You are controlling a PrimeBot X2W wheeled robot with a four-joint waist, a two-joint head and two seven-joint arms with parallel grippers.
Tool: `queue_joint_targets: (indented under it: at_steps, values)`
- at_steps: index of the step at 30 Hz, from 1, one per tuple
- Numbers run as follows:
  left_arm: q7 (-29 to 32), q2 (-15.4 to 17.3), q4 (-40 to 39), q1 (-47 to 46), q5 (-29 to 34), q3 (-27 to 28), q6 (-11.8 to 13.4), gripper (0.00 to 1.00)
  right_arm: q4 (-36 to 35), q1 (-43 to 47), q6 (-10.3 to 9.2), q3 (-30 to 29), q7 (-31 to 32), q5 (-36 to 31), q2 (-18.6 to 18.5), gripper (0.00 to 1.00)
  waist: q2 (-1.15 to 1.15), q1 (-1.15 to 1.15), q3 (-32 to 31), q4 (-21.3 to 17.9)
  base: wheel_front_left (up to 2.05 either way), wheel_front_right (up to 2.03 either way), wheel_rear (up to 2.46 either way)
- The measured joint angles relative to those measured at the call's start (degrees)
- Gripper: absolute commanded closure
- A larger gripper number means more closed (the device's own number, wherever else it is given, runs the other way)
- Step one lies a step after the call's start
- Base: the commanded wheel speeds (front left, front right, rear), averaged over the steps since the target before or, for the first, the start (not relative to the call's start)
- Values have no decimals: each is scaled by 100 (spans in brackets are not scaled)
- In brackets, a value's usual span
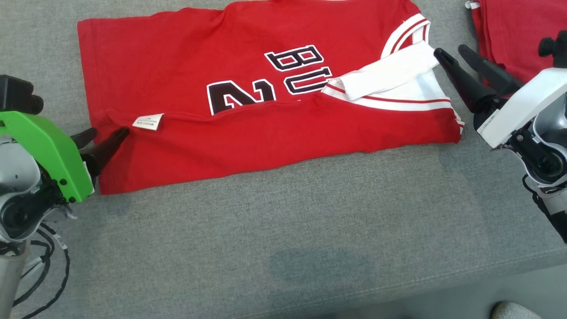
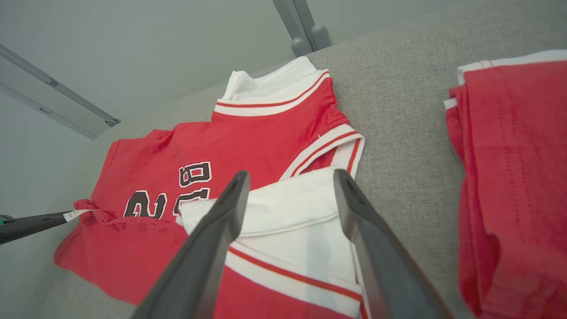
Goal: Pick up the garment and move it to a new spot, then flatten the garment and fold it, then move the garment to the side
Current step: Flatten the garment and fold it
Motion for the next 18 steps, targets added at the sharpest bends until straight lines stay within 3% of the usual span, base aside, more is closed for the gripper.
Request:
queue_joint_targets:
  at_steps: [3,9,18]
  values:
    - [-53,-132,109,-5,-35,-18,1,0,82,0,0,33,-67,-19,19,0,0,0,-9,10,0,0,0]
    - [-185,-73,224,48,-36,100,2,0,199,-5,0,46,-339,-148,115,0,0,0,-81,-30,0,0,0]
    - [-864,-175,-107,648,-23,443,49,0,300,474,-18,55,-821,-869,-379,0,0,0,-311,-56,0,0,0]
